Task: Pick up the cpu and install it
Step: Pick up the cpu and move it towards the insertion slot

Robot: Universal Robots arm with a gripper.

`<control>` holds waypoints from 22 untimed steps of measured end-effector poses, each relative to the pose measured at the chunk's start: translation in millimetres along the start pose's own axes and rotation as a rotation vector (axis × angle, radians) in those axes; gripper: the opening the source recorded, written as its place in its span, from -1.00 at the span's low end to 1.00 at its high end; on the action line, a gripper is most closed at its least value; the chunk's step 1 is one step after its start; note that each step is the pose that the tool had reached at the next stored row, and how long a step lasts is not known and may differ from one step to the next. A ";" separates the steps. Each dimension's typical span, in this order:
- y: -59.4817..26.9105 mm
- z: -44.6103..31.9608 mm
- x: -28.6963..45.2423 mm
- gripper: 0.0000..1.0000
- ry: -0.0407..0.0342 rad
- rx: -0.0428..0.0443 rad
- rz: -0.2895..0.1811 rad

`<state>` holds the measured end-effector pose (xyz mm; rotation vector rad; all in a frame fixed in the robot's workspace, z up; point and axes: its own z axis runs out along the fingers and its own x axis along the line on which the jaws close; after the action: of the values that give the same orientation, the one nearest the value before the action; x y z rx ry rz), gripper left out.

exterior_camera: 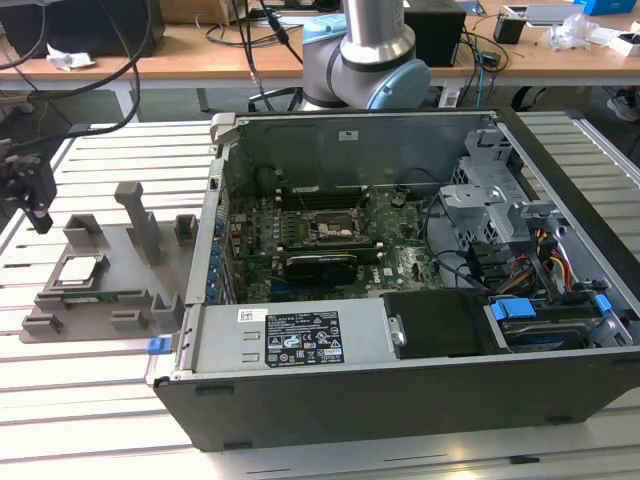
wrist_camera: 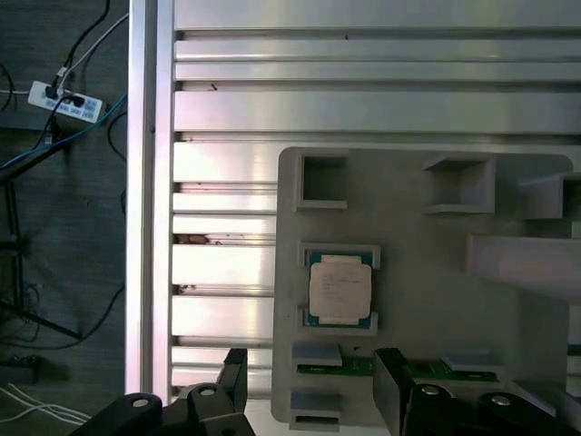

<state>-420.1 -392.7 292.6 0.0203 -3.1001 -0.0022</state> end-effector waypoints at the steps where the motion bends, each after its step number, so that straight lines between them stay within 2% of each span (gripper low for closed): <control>1: 0.0 1.1 0.0 0.32 0.0000 0.0000 0.000; 22: 0.0 21.4 -1.0 0.32 0.0000 0.0000 0.000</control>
<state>-420.0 -392.7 271.1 0.0202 -3.1001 -0.0022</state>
